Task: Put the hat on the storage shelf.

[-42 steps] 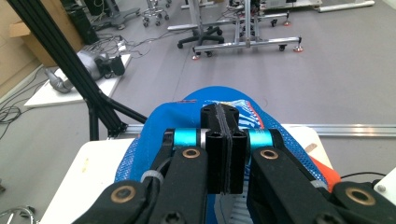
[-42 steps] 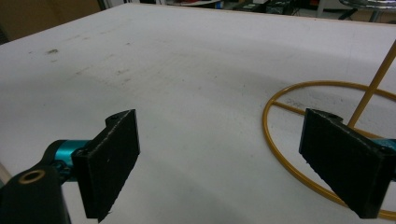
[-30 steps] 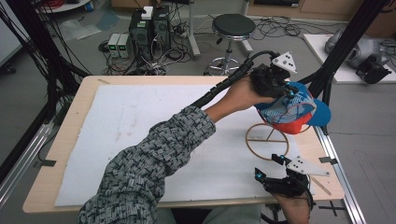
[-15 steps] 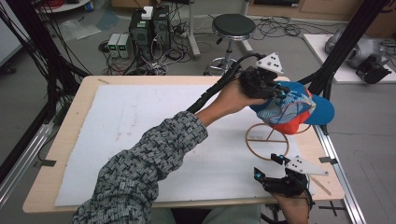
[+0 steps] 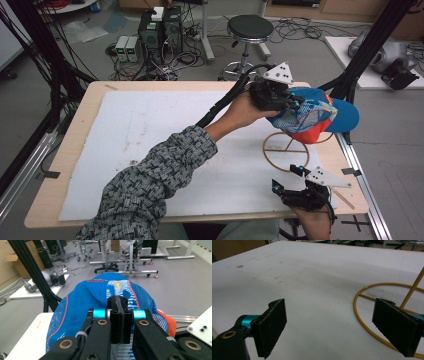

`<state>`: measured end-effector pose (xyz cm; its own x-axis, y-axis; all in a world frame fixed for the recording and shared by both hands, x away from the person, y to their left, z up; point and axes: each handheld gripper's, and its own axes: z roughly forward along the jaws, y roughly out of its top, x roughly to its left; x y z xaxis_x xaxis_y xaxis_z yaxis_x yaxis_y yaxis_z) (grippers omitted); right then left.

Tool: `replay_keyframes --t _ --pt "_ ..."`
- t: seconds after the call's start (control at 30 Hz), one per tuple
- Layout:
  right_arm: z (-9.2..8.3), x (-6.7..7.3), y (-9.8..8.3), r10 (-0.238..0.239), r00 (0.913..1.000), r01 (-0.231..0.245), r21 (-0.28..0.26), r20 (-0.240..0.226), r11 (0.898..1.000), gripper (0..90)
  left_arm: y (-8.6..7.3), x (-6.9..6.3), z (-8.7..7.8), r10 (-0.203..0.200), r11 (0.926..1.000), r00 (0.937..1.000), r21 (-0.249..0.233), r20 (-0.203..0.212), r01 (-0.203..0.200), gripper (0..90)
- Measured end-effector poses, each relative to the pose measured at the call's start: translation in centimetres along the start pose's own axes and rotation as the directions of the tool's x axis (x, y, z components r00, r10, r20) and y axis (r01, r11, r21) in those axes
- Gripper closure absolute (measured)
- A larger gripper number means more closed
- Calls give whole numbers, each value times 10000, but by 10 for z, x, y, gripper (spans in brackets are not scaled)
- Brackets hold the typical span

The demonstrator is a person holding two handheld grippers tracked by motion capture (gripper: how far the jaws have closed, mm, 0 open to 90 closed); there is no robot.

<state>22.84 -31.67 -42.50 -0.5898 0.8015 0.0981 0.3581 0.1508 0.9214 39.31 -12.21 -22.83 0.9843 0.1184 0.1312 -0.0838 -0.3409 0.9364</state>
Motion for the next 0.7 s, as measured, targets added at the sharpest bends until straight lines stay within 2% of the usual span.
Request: replay_keyframes --t 0.43,0.6,0.7 --pt "0 0 0 -17 10000 17 18 0 10000 114 10 2 -15 -104 9970 9999 -771 -53 99 894" --pt "1 1 0 -59 10000 59 35 2 10000 114 9 -2 -10 -88 9972 9999 -743 142 99 894" --pt "1 1 0 17 10000 -17 49 -5 10000 114 7 -5 -2 -54 9983 9994 -572 356 74 894"
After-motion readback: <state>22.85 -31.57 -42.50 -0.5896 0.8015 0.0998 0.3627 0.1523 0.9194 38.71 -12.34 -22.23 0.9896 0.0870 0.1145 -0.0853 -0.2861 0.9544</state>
